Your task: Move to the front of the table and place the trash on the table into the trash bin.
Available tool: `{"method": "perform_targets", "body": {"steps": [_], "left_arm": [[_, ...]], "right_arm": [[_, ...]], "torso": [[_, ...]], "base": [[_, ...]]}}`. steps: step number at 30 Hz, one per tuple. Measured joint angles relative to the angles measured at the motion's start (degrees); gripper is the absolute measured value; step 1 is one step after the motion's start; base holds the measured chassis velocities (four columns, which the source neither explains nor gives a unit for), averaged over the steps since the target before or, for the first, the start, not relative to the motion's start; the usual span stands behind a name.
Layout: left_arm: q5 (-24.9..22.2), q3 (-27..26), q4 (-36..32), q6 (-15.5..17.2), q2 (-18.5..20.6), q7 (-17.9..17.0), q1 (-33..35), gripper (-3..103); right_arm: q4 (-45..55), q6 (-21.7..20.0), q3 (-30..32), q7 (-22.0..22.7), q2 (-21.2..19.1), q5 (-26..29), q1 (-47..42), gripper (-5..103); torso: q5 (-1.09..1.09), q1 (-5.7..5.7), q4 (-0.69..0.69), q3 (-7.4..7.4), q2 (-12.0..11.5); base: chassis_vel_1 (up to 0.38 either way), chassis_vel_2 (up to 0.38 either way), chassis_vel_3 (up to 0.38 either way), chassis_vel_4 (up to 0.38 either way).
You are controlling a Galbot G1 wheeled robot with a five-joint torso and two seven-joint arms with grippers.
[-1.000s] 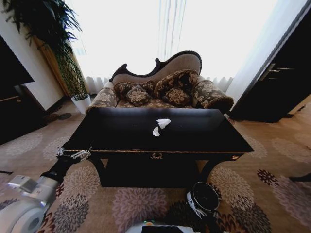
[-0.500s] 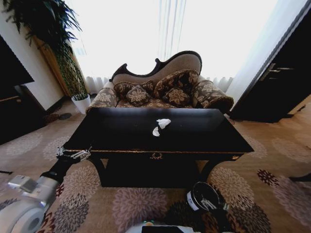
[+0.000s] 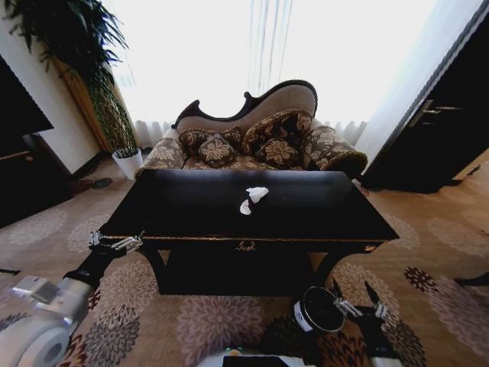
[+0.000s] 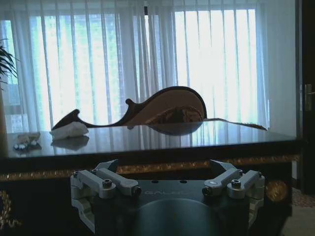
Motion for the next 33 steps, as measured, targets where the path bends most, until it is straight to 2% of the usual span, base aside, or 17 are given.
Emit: {"method": "perform_targets", "body": {"steps": [2,4,6,8,12,13,17,18,23,24,27,33], "left_arm": [[0.0,0.0,0.0,0.0,0.0,0.0,0.0,100],[0.0,0.0,0.0,0.0,0.0,0.0,0.0,100],[0.0,0.0,0.0,0.0,0.0,0.0,0.0,100],[0.0,0.0,0.0,0.0,0.0,0.0,0.0,100],[0.0,0.0,0.0,0.0,0.0,0.0,0.0,100],[0.0,0.0,0.0,0.0,0.0,0.0,0.0,100],[0.0,0.0,0.0,0.0,0.0,0.0,0.0,100],[0.0,0.0,0.0,0.0,0.0,0.0,0.0,100],[0.0,0.0,0.0,0.0,0.0,0.0,0.0,100],[0.0,0.0,0.0,0.0,0.0,0.0,0.0,100],[0.0,0.0,0.0,0.0,0.0,0.0,0.0,100],[0.0,0.0,0.0,0.0,0.0,0.0,0.0,100]], "right_arm": [[1.9,-2.5,0.7,0.3,-1.2,0.9,0.8,100],[2.4,-3.1,0.8,0.4,-1.6,1.1,1.1,100],[4.8,-6.7,2.1,0.9,-3.7,2.4,2.4,100],[5.5,-8.0,2.5,1.0,-4.4,2.9,2.8,100],[8.4,-13.2,3.4,1.8,-7.4,4.6,4.9,100],[8.4,-13.2,3.4,1.8,-7.4,4.6,4.9,100],[9.9,-19.5,2.9,4.5,-12.1,5.7,8.6,100],[9.9,-19.5,2.9,4.5,-12.1,5.7,8.6,100],[11.3,-27.9,0.3,8.7,-22.0,8.2,14.0,100],[11.3,-27.9,0.3,8.7,-22.0,8.2,14.0,100],[11.8,-31.8,-1.8,12.7,-27.3,9.7,17.4,100],[12.3,-34.2,-2.9,14.3,-30.4,12.2,18.7,100]], "torso": [[0.00,0.00,0.00,0.00,0.0],[0.00,0.00,0.00,0.00,0.0],[0.00,0.00,0.00,0.00,0.0],[0.00,0.00,0.01,0.00,0.0],[0.00,0.00,0.00,0.00,0.0],[0.00,0.00,0.00,0.00,0.0],[0.00,0.00,0.00,0.00,0.0],[0.00,0.00,0.00,0.00,0.0],[0.00,0.00,0.01,0.00,0.0],[0.00,0.00,0.01,0.00,0.0],[0.00,0.01,0.01,0.00,0.0],[0.00,0.01,0.00,0.00,0.0]], "base": [[0.000,0.000,0.000,0.000],[0.000,0.000,0.000,0.000],[0.000,0.000,0.000,0.000],[0.000,0.000,0.000,0.000],[0.000,0.000,0.000,0.000],[0.000,0.000,0.000,0.000],[0.000,0.000,0.000,0.000],[0.000,0.000,0.000,0.000],[0.000,0.000,0.000,0.000],[0.000,0.000,0.000,0.000],[0.000,0.000,0.000,0.000],[0.000,0.000,0.000,0.000]]}}
